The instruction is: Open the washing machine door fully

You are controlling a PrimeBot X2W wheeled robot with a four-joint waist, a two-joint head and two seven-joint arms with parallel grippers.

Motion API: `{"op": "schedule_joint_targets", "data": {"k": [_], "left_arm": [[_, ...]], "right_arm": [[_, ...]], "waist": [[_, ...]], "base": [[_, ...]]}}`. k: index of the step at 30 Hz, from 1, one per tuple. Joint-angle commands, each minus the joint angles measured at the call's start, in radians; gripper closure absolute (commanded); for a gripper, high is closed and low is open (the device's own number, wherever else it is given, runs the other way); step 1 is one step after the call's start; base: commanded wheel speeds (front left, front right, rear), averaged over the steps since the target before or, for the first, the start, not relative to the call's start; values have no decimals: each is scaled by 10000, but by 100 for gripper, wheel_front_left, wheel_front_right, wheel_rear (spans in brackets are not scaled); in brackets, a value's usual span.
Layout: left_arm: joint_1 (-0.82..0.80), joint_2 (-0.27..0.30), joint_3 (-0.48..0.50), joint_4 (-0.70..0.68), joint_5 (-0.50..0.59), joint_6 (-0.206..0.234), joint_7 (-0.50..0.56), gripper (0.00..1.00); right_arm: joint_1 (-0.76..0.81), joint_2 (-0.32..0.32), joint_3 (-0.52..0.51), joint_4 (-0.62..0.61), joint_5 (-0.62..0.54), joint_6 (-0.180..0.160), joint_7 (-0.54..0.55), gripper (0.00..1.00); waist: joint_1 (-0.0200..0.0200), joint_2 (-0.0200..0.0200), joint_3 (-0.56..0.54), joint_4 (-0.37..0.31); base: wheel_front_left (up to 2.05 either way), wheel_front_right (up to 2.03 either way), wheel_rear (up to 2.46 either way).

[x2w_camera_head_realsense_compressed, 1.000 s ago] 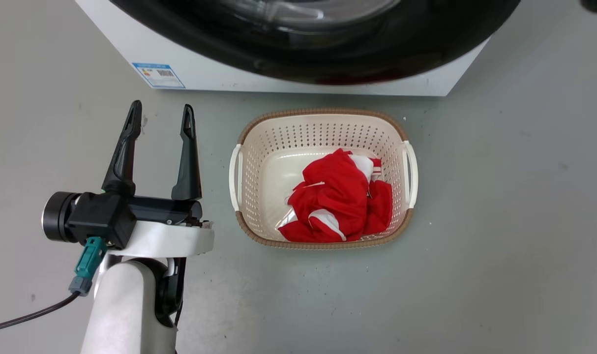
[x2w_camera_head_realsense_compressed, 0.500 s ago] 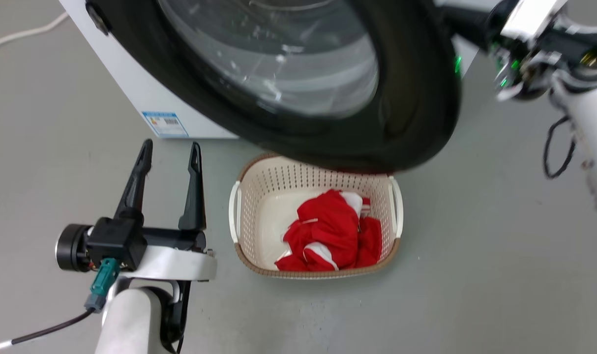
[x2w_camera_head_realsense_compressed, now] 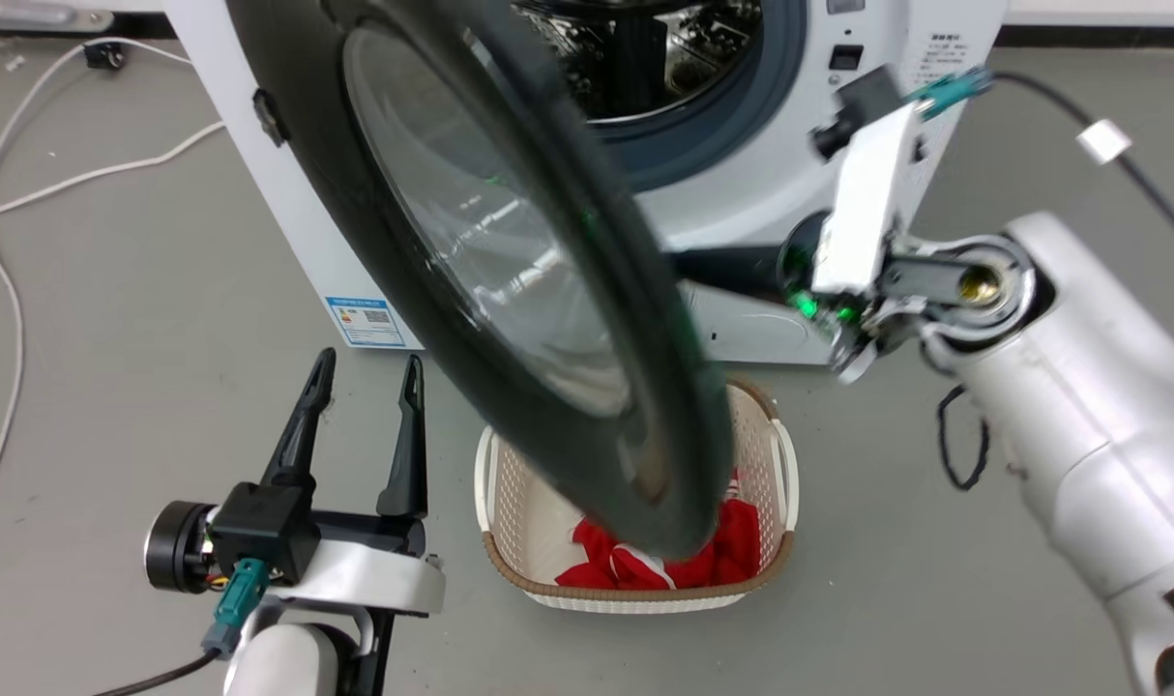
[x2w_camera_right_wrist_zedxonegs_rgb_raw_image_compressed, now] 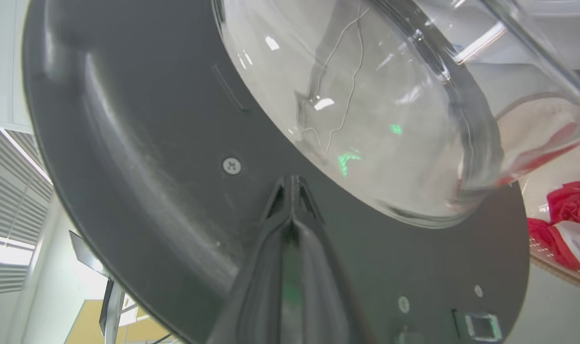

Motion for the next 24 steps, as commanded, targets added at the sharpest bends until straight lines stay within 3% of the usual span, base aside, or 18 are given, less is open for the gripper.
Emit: {"op": "schedule_joint_targets", "data": {"k": [1,15,24], "left_arm": [[122,0,-44,-21,-17,54,-26,0],[220,-1,-274,20,-177,157,-26,0],[478,-1,-137,64,-132,244,-26,0]], "right_arm": [[262,192,132,-240,67,0,99,100],[1096,553,870,-1609,146,0,1,100],[2073,41,-78,-1963,-99,0,-2450,100]], "waist": [[1,0,-83,88],[1,0,-204,383],[1,0,-422,76]], "base": [[0,0,0],[0,0,0],[0,0,0]]}}
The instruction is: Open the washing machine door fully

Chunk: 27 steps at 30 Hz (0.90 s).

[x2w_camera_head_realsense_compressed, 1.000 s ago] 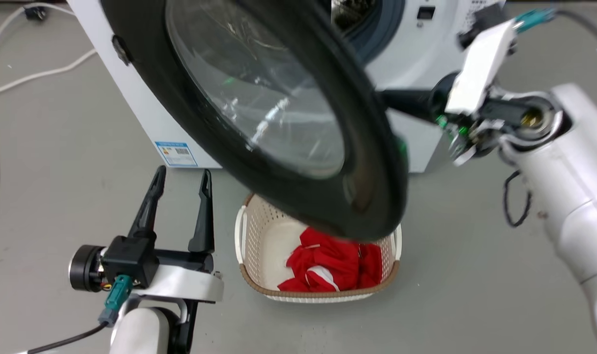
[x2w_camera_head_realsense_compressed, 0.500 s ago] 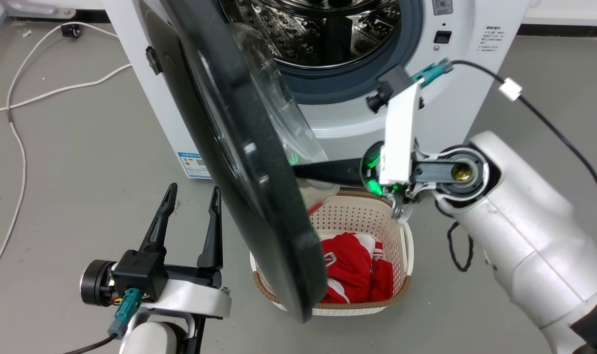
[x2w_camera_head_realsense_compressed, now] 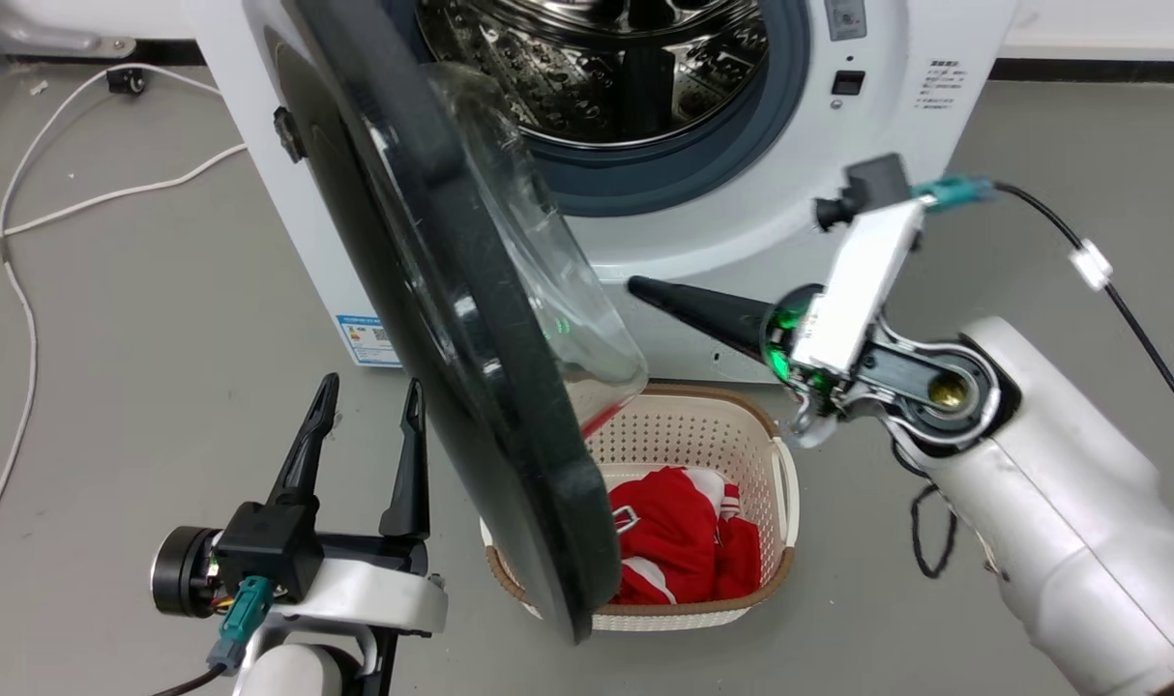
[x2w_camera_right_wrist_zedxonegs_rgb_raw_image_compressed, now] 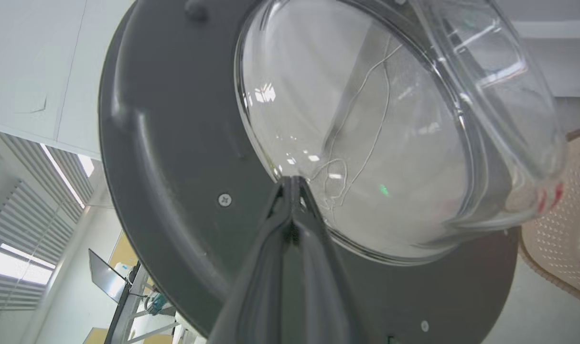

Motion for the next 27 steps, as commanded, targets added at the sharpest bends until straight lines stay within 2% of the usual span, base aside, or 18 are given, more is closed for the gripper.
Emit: {"op": "schedule_joint_targets", "data": {"k": [1,7,8,9,11,12,20,25,27], "left_arm": [[168,-1,89,21,81,51,-26,0],[299,-1,403,24,169,31,-26,0],[327,-1,441,23,171,26,-26,0],[367,1,478,19,173,28,-26,0],[430,-1,556,6,192,46,-26,0],[437,-2,602,-5,192,42,-26,0],[667,-1,797,37,188,38,-26,0],[756,-1,835,71,208,64,-26,0],[769,-4,855,57,211,66,-26,0]], "right_arm": [[462,-141,-217,-72,96,0,-345,100],[1764,-746,-1166,-306,185,0,-2077,100],[2026,-813,-1333,-389,183,0,-2428,84],[2283,-913,-1493,-494,50,0,-2871,53],[2845,-1101,-1702,-665,-282,0,-3728,5],[3138,-1124,-1799,-735,-410,0,-4161,0],[4971,-1251,-2235,-630,-1765,0,-7275,0],[5400,-1271,-2769,6,-3804,0,-8060,0],[5480,-992,-3964,-35,-5160,0,-8082,0]], "waist": [[1,0,-86,-133],[1,0,-203,-404],[1,0,-230,-436],[1,0,-257,-466],[1,0,-306,-519],[1,0,-328,-541],[1,0,-543,-657],[1,0,-646,-684],[1,0,-663,-719]], "base": [[0,0,0],[0,0,0],[0,0,0],[0,0,0],[0,0,0],[0,0,0],[0,0,0],[0,0,0],[0,0,0]]}}
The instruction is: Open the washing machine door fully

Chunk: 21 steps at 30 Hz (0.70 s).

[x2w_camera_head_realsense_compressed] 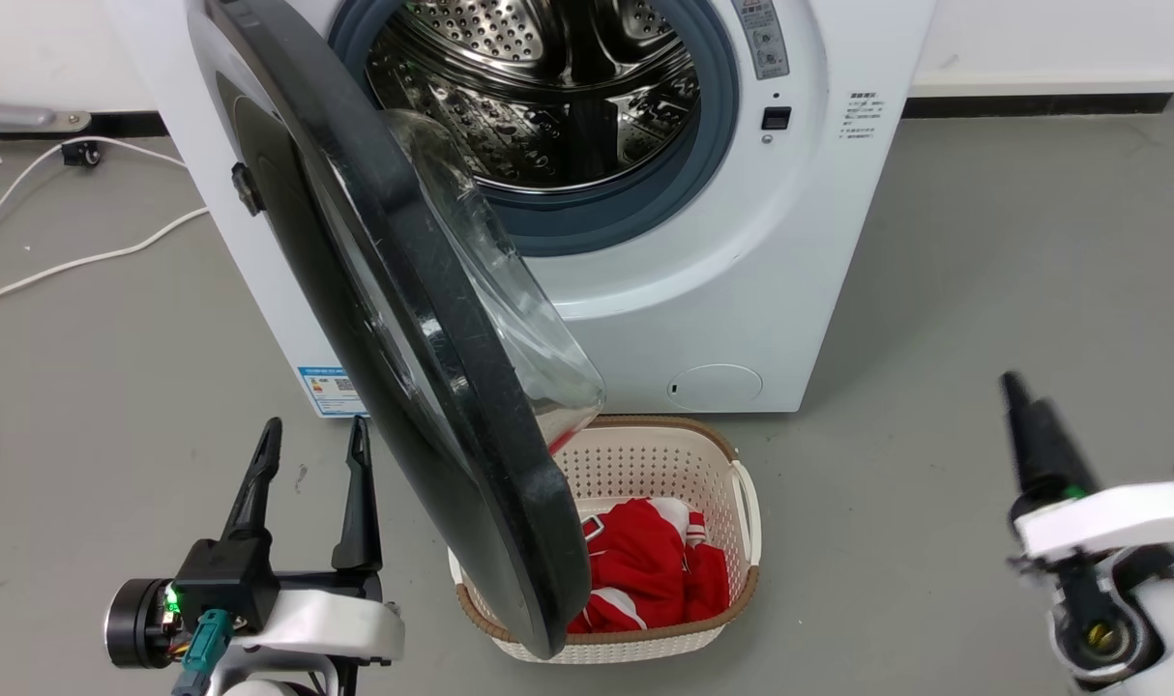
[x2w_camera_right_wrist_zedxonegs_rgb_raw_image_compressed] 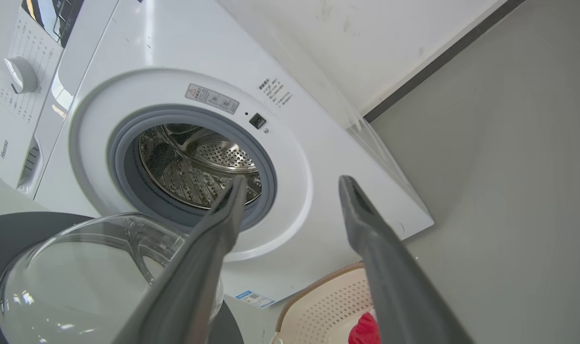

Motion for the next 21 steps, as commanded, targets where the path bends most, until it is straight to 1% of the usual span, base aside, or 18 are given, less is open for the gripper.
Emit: {"op": "schedule_joint_targets", "data": {"k": [1,4,5,7,9,10,13,16,20,21], "left_arm": [[126,-2,19,-5,22,17,-26,0],[150,6,26,1,23,12,-26,0],[139,0,12,4,27,13,-26,0],[128,3,1,4,32,12,-26,0],[114,6,-4,13,46,0,-26,0],[103,3,-19,15,55,-10,-26,0],[97,3,-25,14,67,-21,-26,0],[86,3,-36,-1,80,-44,-26,0],[77,3,-41,-46,155,-58,-26,0],[77,4,-28,-58,161,-63,-26,0]], "right_arm": [[286,439,-1075,-261,-1260,-1,-32,0],[693,930,-2721,-1060,-4202,-1,-39,0],[844,1232,-3165,-1414,-5074,-1,-42,0],[1192,1795,-3821,-2265,-6835,-1,-37,0],[1500,2224,-4235,-3060,-8195,-1,-36,0],[1632,2335,-4371,-3468,-8910,-1,-38,0],[2030,2651,-4441,-4458,-10488,-1,-39,0],[2459,2785,-4308,-5127,-11651,-1,-40,0],[3033,2870,-3902,-5591,-12589,-3,72,0],[3144,2871,-3819,-5594,-12582,-3,97,0]], "waist": [[1,-1,-15,-31],[1,-1,-49,-34],[1,-1,-61,-31],[1,-1,-80,-18],[1,-1,-88,-6],[1,-1,-102,1],[1,-1,-123,11],[1,-1,-131,32],[1,-1,-137,58],[1,-1,-141,60]], "base": [[0,0,0],[0,0,0],[0,0,0],[0,0,0],[0,0,0],[0,0,0],[0,0,0],[0,0,0],[0,0,0],[0,0,0]]}}
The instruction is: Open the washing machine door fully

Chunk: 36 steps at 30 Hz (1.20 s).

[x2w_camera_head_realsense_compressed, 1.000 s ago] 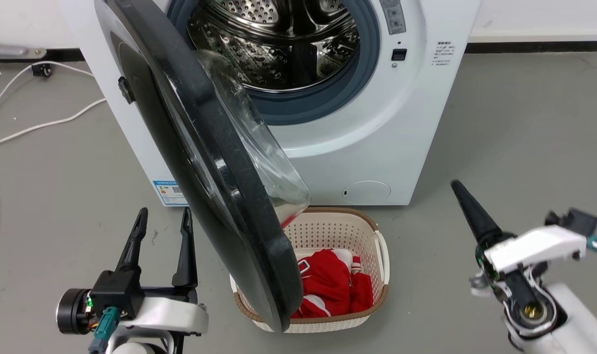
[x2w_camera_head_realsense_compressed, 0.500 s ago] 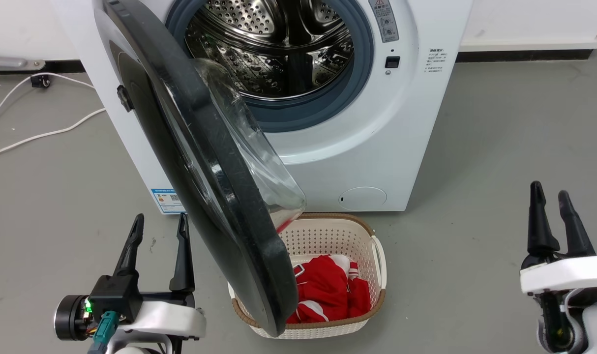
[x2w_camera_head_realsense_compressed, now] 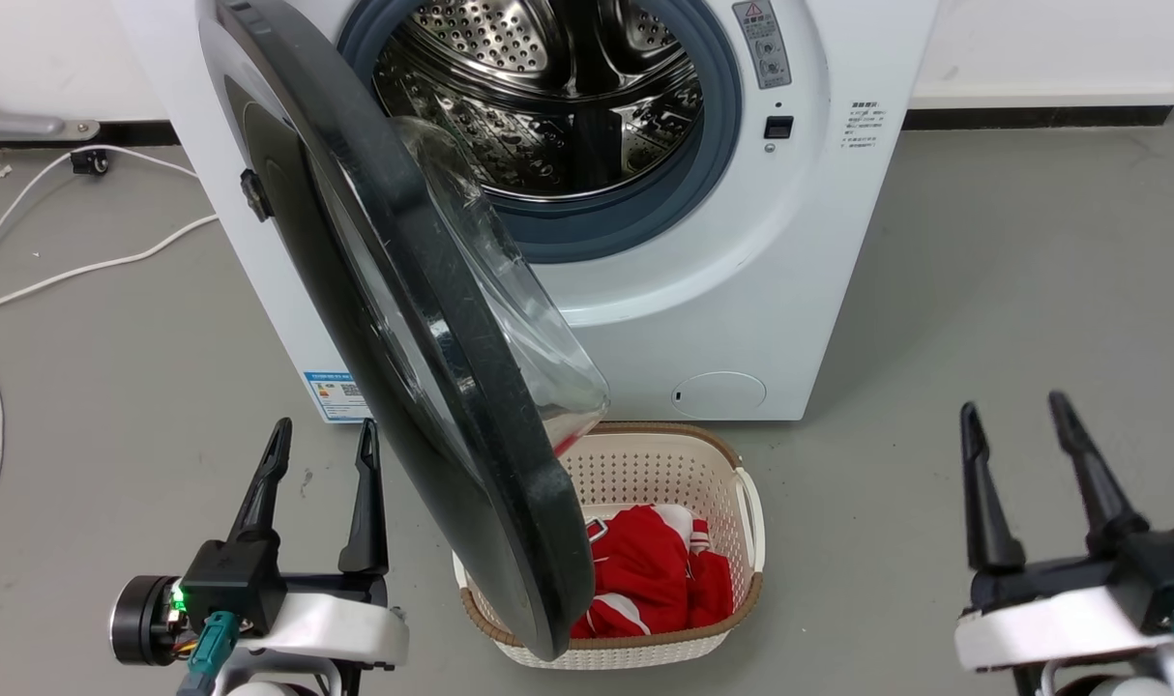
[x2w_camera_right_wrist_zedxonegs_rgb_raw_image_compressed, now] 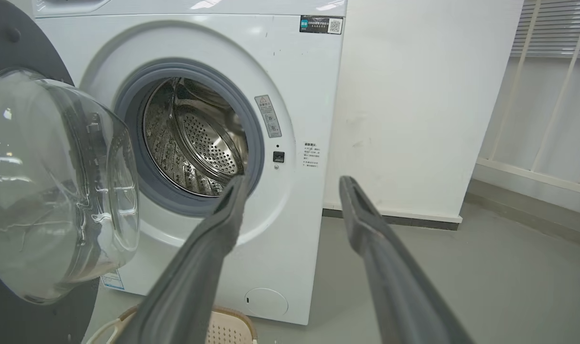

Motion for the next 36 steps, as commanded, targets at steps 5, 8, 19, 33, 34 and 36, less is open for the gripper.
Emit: {"op": "schedule_joint_targets", "data": {"k": [5,8,19,33,34,36], "left_arm": [[5,3,43,-85,103,-22,-26,0],[26,3,58,-104,112,-17,-26,0],[78,3,84,-121,89,-40,-26,33],[-222,4,240,-791,-96,61,-26,100],[-234,4,257,-958,-108,77,-26,100],[-380,4,278,-1428,-77,89,-25,100]], "right_arm": [[527,49,155,303,376,-7,108,0],[521,51,120,385,472,-7,84,0],[313,54,111,580,642,-7,20,0],[233,55,67,727,808,-7,-22,0],[230,55,67,742,815,-7,-20,0],[217,55,57,762,812,-7,-26,0]], "waist": [[1,0,-8,9],[1,0,-20,-6],[1,0,-47,-51],[1,0,22,-12],[1,0,23,-2],[1,0,29,29]], "base": [[0,0,0],[0,0,0],[0,0,0],[0,0,0],[0,0,0],[0,0,0]]}}
